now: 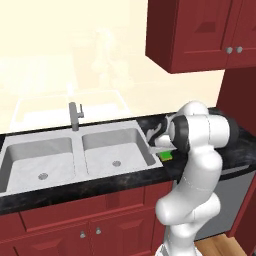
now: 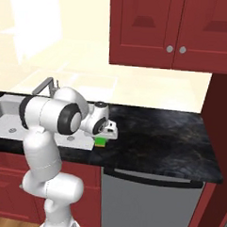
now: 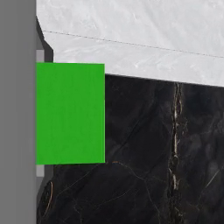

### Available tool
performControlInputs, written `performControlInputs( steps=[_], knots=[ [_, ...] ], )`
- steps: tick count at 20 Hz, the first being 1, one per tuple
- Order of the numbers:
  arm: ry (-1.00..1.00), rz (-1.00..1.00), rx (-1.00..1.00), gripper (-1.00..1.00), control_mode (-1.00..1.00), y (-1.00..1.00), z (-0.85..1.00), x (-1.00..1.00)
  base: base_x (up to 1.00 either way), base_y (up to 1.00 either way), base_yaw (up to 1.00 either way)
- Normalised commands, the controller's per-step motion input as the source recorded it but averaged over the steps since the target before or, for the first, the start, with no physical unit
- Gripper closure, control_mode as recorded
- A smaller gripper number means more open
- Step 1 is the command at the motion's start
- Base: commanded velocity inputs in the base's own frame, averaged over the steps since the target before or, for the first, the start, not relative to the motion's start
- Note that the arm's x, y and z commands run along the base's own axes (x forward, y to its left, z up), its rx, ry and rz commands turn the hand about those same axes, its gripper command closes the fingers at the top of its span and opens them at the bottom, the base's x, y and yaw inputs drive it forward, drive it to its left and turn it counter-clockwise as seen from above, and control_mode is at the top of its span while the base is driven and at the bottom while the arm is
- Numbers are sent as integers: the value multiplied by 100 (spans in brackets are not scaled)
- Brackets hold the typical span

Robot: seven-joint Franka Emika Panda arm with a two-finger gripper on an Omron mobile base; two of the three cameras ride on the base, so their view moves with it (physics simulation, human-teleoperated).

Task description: Restock the sink supplies by placing the sponge and soap dispenser on the counter and next to the sink. Make sure the soap dispenser is upright.

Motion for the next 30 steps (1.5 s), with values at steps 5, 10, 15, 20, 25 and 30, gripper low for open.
performControlInputs(
  steps=[5, 10, 15, 20, 25, 30],
  knots=[
    [0, 0, 0, -100, -100, 0, -12, 11, 0, 0, 0],
    [0, 0, -2, -100, -100, 18, 11, 0, 0, 0, 0],
    [0, 0, -9, -100, -100, 52, 50, 0, 0, 0, 0],
    [-9, -4, -14, -100, -100, 36, 72, 0, 0, 0, 0],
    [-9, -4, -15, -100, -100, 35, 59, 0, 0, 0, 0],
    [-2, -4, -10, -100, -100, 41, 45, -17, 0, 0, 0]
  ],
)
